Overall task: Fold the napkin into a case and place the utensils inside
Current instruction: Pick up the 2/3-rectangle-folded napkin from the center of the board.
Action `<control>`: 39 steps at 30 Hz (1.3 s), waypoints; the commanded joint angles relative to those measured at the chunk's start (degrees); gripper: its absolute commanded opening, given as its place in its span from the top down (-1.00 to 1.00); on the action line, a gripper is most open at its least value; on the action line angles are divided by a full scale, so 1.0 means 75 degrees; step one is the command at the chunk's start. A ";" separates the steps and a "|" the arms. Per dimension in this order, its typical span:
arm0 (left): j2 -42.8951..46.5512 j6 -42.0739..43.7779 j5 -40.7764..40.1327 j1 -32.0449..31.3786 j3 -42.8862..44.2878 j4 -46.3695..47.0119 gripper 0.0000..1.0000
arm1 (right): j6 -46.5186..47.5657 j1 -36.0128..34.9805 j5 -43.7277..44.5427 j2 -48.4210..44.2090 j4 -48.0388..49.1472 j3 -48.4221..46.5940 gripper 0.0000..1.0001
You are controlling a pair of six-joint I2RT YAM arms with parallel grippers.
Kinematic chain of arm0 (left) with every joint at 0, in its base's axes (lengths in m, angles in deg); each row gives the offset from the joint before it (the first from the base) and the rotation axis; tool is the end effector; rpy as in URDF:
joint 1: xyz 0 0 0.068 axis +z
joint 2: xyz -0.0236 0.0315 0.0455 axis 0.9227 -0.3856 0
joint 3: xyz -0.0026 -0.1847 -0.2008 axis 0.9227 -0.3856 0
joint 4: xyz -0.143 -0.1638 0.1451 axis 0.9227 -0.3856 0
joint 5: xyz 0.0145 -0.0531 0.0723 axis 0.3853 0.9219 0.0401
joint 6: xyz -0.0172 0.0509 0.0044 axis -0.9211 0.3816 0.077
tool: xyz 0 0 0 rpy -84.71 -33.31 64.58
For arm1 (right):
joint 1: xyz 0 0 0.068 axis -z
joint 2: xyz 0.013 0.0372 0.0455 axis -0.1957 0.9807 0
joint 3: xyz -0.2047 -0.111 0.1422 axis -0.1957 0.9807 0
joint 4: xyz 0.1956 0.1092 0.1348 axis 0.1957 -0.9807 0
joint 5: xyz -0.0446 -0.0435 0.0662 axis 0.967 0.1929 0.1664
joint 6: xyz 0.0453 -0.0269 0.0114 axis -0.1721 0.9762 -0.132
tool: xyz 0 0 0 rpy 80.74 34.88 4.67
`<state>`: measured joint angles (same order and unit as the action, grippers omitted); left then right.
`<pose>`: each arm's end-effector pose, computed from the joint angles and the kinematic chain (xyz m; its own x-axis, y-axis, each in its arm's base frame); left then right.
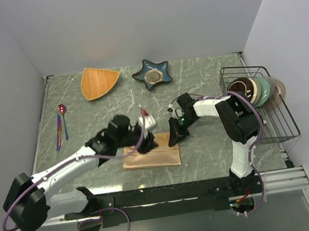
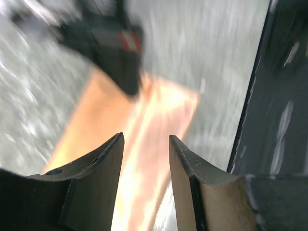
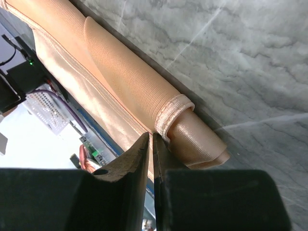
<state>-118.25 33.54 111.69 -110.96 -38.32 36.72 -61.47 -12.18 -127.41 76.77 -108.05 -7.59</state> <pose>0.1810 -0.1943 0.2594 -0.2964 0.3351 -0.8944 0.9154 0.3668 -0.1659 0.2931 0.1547 0.1144 -0.9786 -0.2054 -0.0076 -0.1470 0.6737 0.7242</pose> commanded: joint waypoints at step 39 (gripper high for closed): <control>-0.1331 0.3615 -0.4334 -0.3286 -0.1354 0.0007 -0.09 | 0.1308 -0.0141 0.2017 0.0313 -0.0592 -0.0430 0.68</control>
<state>-124.55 58.26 85.15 -133.38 -48.24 32.03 -54.00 -13.08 -122.16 76.72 -113.82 -11.64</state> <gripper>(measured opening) 0.573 0.159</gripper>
